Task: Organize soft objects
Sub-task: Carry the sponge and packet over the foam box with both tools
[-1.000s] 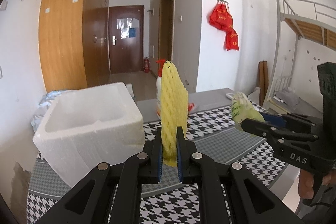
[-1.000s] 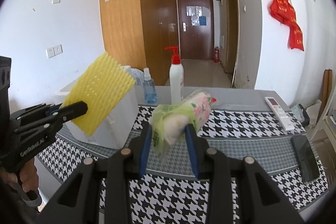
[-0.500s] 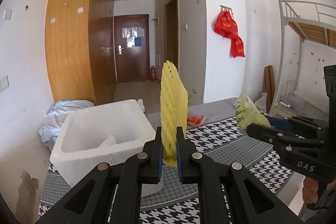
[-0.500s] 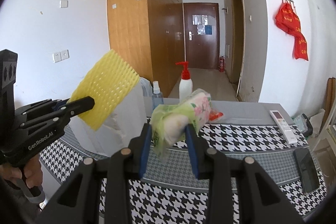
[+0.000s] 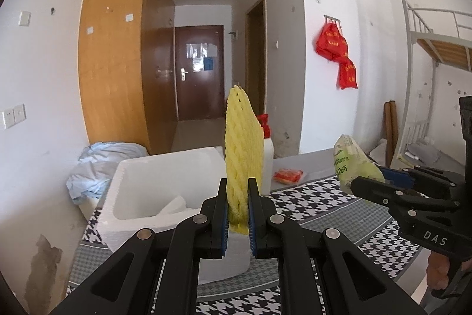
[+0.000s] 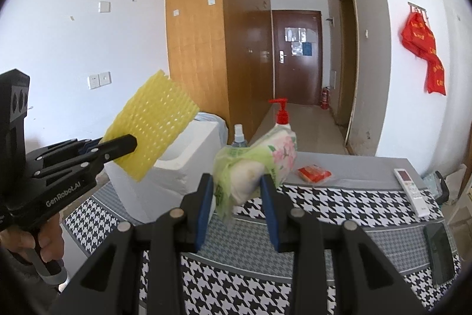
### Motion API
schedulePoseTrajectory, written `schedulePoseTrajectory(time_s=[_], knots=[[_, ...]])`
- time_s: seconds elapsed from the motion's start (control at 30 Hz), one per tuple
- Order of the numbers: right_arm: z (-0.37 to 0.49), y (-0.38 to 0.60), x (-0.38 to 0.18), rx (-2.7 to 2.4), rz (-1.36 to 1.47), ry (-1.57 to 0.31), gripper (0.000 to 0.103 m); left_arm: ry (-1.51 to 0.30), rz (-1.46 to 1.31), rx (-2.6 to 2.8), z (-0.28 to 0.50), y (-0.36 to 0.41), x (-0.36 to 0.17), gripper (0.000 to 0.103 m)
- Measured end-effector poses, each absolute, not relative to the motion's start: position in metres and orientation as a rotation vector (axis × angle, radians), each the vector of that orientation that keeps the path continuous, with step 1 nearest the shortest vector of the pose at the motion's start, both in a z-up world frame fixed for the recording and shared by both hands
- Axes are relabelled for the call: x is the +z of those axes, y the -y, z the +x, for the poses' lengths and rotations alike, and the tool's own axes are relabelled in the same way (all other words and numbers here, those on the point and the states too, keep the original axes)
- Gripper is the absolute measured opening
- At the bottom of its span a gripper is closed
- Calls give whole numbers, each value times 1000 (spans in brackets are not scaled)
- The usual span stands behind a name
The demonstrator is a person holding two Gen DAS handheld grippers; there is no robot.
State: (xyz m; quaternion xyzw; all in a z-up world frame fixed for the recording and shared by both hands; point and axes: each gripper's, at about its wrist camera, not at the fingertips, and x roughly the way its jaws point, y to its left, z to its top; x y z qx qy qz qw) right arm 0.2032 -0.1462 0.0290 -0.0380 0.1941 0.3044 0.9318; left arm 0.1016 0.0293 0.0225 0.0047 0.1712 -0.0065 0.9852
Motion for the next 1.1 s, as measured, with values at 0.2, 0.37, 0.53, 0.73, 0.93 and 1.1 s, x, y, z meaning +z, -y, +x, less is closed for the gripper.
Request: schedulePoseTrajectory(time_s=[0.2,0.37,0.53,0.73,0.93,1.1], knots=[[201,135,31,652,-93,-392,37,-330,0,16,97,-39,26,11],[200,124,34,677,-102,-387,37,-325,1,43,96,-47,28,11],[200,112,35,699,-110,-386,38,-325,-5,64,96,-56,29,11],[203,99,35,717,-119,-394,38,-333,-18,87,102,-66,31,11],[208,87,40,734,-124,-394,38,-344,-17,97,110,-69,30,11],[213,79,41,737,-129,-395,38,-359,-24,99,117,-73,27,11]])
